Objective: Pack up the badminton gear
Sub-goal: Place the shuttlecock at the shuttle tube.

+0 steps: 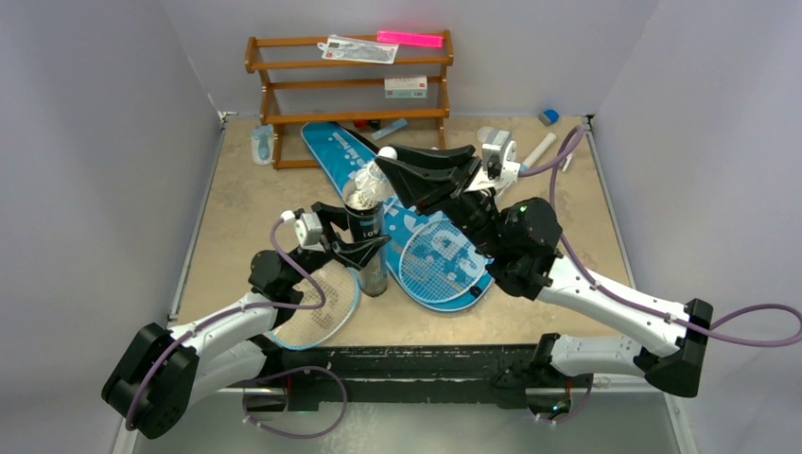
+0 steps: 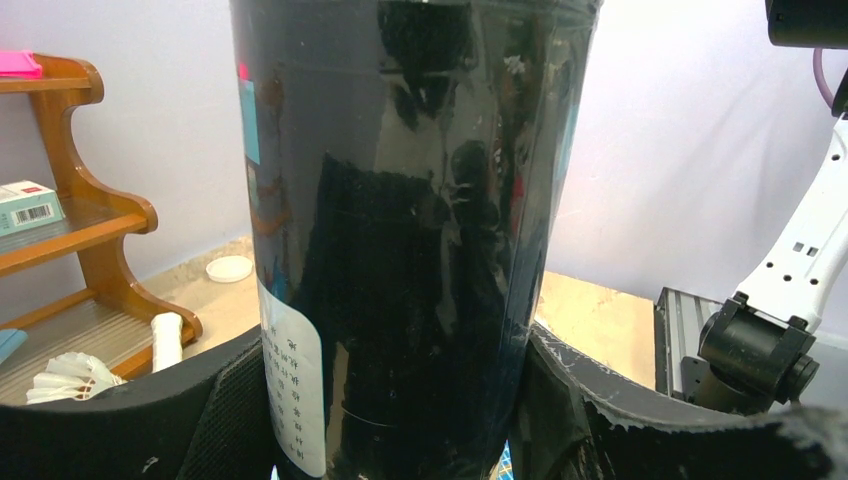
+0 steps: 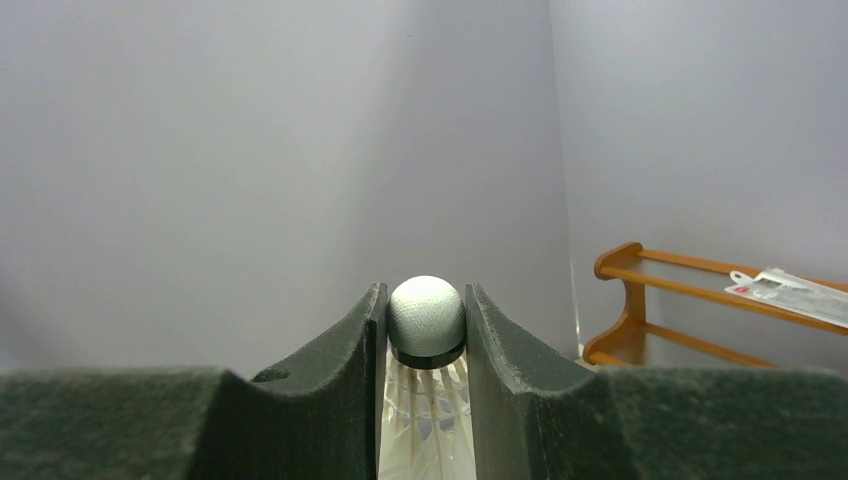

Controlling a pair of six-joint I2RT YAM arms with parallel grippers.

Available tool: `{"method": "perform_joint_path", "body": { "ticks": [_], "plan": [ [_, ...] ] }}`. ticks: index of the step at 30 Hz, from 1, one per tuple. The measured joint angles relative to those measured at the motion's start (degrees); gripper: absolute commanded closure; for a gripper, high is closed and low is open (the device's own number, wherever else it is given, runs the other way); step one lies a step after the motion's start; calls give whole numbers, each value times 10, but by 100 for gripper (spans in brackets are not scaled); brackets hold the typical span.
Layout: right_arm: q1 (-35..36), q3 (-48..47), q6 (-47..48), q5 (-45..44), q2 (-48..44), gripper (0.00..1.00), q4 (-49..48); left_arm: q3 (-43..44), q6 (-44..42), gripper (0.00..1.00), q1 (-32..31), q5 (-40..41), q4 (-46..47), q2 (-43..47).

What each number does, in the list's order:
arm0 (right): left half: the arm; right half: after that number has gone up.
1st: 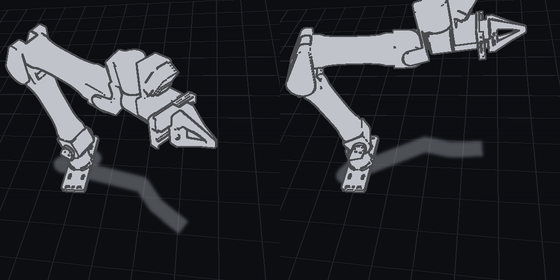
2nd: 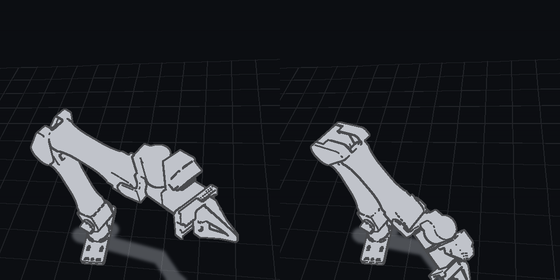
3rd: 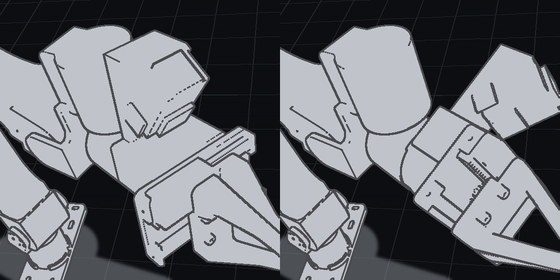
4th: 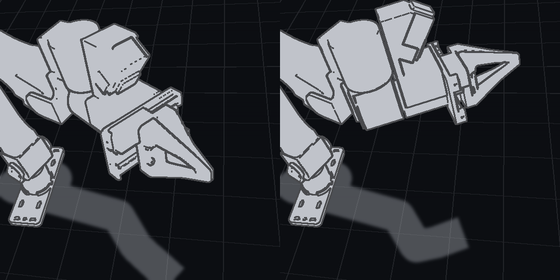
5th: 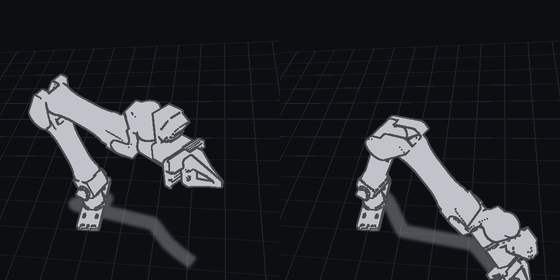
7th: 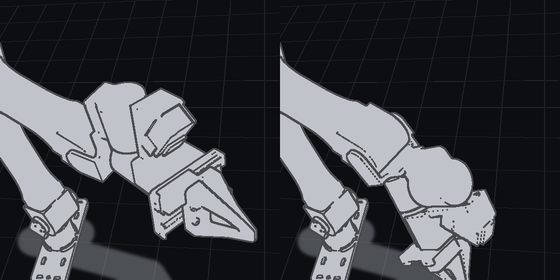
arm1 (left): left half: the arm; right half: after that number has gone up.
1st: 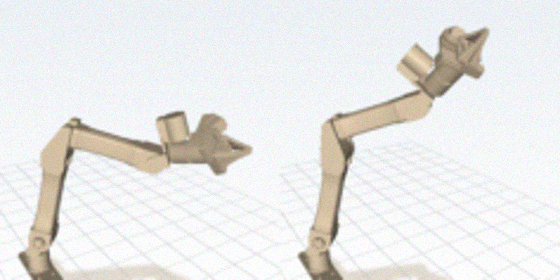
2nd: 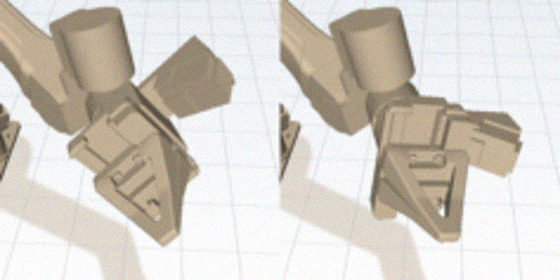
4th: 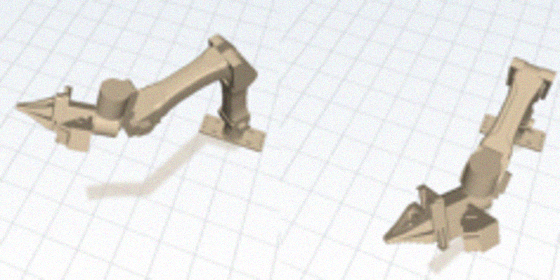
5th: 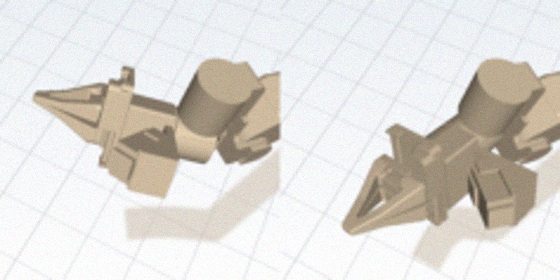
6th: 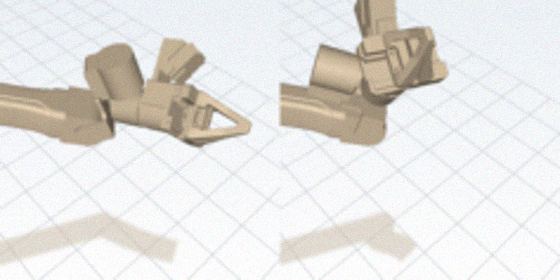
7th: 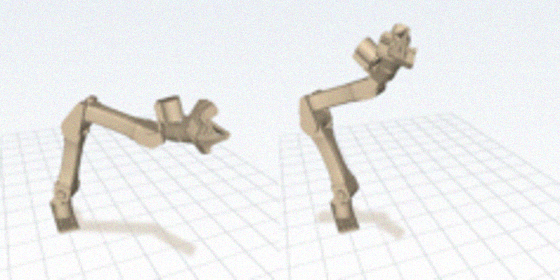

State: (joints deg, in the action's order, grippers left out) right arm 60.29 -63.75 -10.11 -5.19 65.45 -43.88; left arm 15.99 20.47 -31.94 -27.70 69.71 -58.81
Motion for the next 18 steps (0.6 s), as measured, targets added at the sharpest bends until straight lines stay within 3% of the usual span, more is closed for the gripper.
{"method": "perform_joint_path", "body": {
  "ticks": [18],
  "plan": [
    [0,18,12,1,19,82,-14,1,0,57,0,-9,-5,3]
  ]
}}
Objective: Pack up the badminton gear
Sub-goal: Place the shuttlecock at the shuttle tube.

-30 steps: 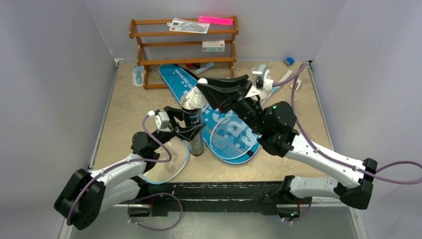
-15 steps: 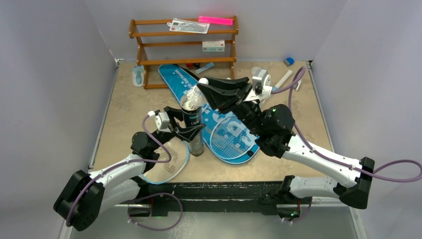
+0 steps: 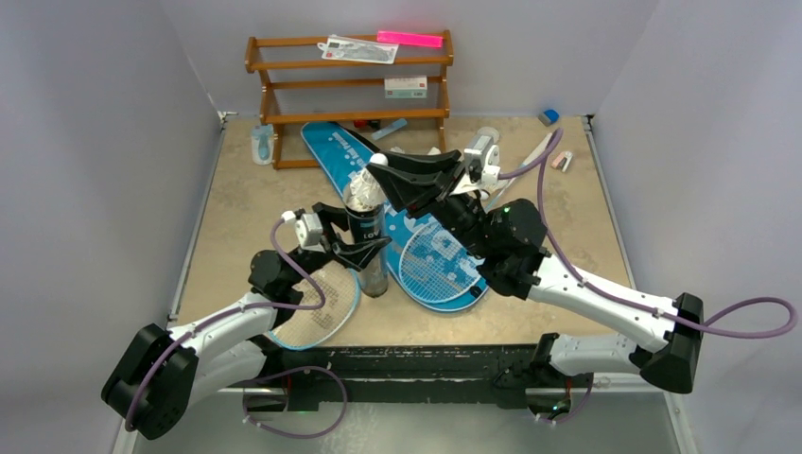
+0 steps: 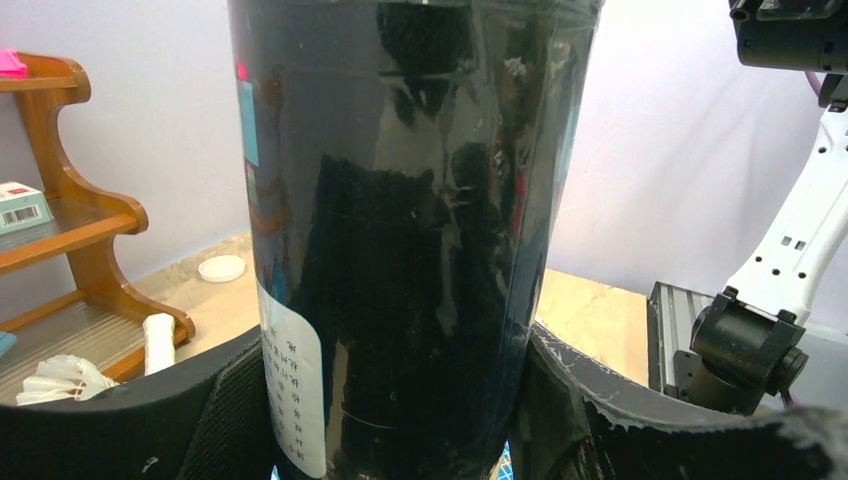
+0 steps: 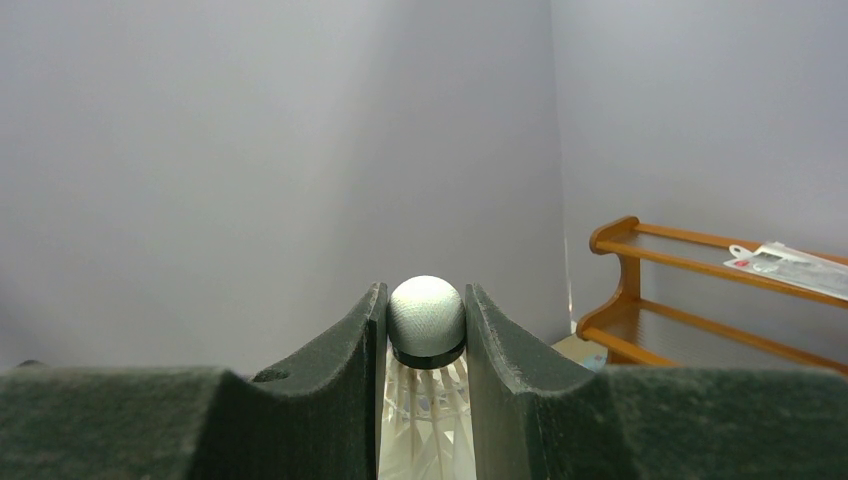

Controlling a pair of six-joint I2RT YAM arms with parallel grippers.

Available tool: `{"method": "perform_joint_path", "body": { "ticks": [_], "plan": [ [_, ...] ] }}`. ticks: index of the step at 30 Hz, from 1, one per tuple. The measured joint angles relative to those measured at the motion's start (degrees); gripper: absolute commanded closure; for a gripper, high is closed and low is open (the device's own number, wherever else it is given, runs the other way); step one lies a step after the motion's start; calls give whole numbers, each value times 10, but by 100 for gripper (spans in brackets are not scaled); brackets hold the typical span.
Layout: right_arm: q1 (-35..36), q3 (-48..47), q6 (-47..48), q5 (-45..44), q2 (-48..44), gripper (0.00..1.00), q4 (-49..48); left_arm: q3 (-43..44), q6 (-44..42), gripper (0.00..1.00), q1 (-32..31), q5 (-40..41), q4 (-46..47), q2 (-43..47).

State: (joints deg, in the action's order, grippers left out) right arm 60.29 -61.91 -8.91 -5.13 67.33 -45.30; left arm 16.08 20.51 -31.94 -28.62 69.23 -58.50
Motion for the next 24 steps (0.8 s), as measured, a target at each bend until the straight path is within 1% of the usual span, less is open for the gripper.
{"method": "perform_joint_path", "body": {
  "ticks": [24],
  "plan": [
    [0,2,-7,19,40,83,-20,15,-1,57,0,-20,-29,0]
  ]
}}
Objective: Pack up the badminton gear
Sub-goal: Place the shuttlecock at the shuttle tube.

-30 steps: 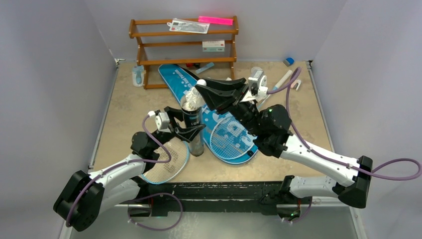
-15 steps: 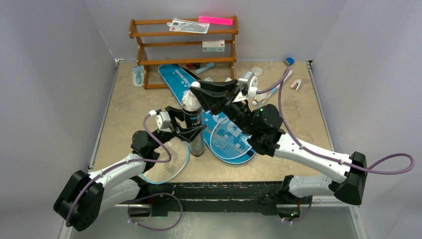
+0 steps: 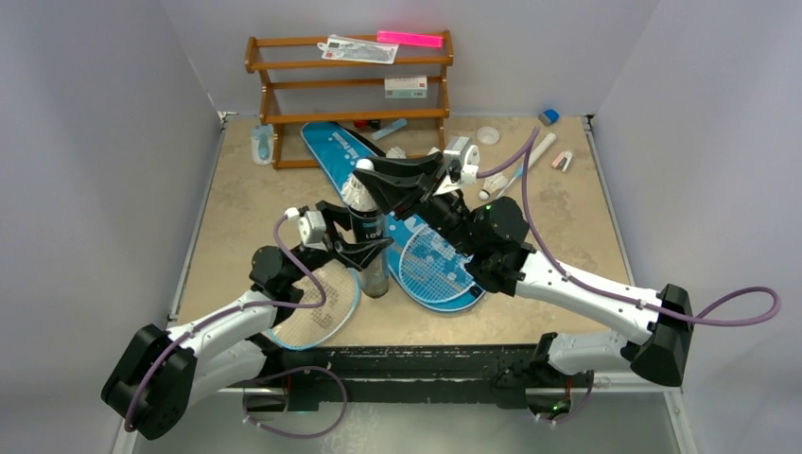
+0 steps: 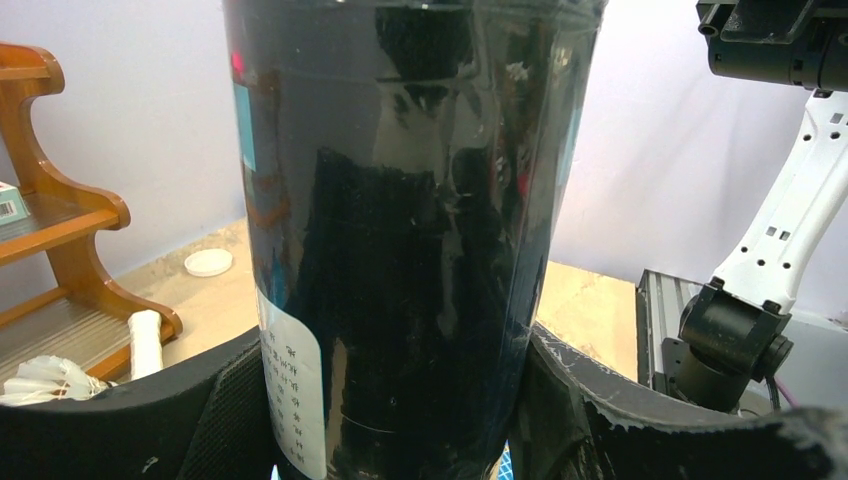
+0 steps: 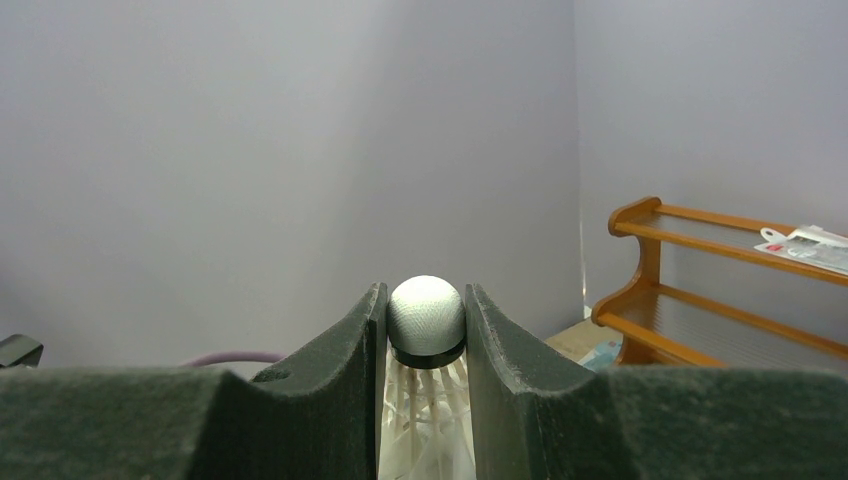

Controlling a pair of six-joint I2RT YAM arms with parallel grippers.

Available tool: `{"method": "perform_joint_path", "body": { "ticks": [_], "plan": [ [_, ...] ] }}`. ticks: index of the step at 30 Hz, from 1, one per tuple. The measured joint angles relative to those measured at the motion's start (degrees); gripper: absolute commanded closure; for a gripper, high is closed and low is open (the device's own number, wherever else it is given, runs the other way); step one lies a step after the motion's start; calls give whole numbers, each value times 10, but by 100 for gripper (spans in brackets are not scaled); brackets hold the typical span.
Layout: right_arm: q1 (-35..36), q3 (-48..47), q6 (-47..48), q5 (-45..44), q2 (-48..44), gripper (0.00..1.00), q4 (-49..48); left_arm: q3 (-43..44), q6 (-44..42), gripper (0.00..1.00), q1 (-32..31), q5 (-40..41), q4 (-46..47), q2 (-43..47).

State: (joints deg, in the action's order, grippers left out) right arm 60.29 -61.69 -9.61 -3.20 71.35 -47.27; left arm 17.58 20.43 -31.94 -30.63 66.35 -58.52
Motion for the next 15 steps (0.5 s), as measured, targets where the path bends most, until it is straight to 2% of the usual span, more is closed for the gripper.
{"method": "perform_joint_path", "body": {
  "ticks": [15],
  "plan": [
    [0,11,0,-3,-22,83,1,0,0,57,0,-6,-7,6]
  ]
}}
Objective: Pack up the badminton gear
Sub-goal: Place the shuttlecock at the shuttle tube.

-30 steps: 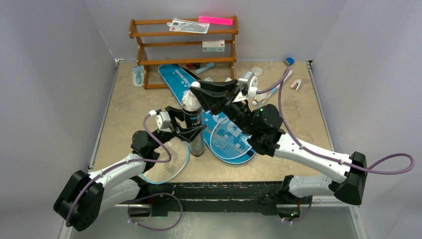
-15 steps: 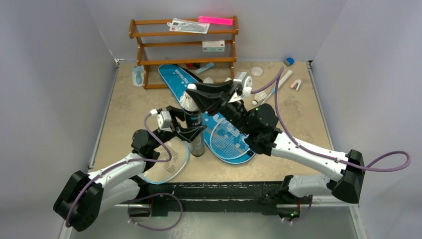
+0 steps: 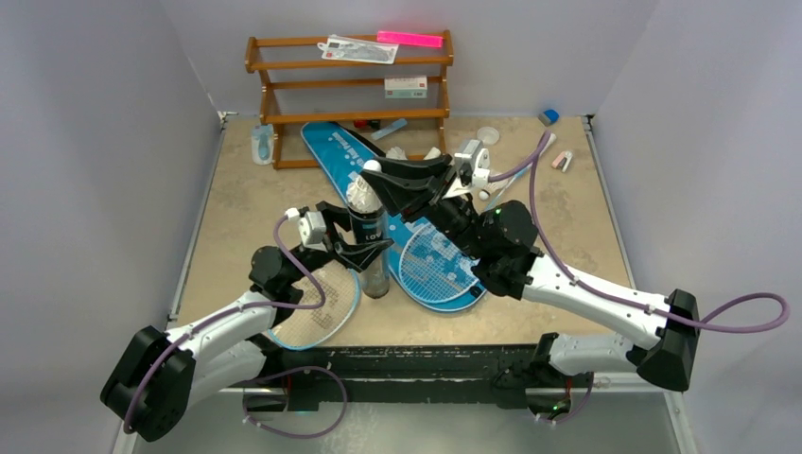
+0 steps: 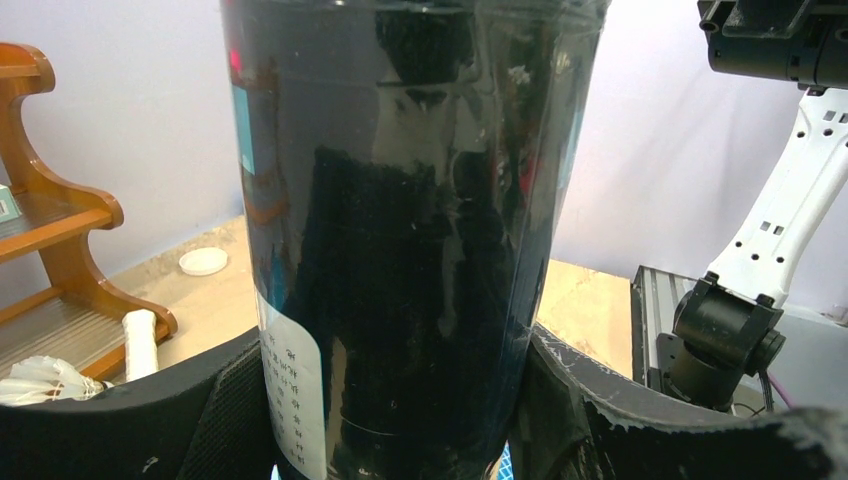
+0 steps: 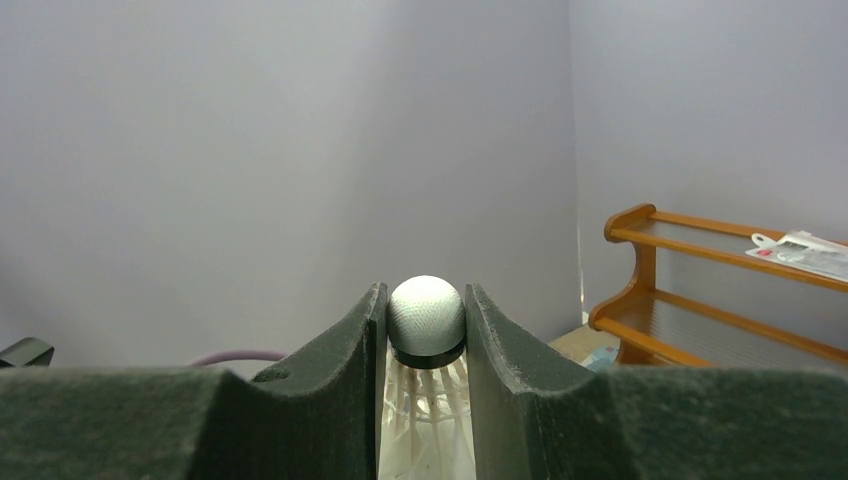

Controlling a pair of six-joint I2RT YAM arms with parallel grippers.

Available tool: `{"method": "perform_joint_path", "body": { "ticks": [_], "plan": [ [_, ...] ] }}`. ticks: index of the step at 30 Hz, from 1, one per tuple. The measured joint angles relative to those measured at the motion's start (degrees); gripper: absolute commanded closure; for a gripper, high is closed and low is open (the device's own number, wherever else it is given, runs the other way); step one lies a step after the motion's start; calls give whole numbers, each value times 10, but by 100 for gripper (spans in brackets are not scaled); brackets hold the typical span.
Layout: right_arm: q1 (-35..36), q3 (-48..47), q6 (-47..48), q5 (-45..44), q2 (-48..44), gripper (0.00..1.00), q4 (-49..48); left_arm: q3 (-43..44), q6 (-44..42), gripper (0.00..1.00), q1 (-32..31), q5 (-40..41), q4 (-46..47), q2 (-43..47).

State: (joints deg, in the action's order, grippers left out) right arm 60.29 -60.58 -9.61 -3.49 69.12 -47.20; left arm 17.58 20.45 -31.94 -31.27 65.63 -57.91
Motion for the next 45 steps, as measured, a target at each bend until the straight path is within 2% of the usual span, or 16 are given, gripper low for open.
{"method": "perform_joint_path", "body": {
  "ticks": [11,33,45],
  "plan": [
    [0,24,0,0,-4,83,-8,0,0,57,0,-3,-2,2],
    [0,-3,0,1,17,82,-2,0,0,56,0,-14,-15,12],
    [0,22,0,-1,-6,80,-7,0,0,55,0,-14,-17,13]
  ]
}}
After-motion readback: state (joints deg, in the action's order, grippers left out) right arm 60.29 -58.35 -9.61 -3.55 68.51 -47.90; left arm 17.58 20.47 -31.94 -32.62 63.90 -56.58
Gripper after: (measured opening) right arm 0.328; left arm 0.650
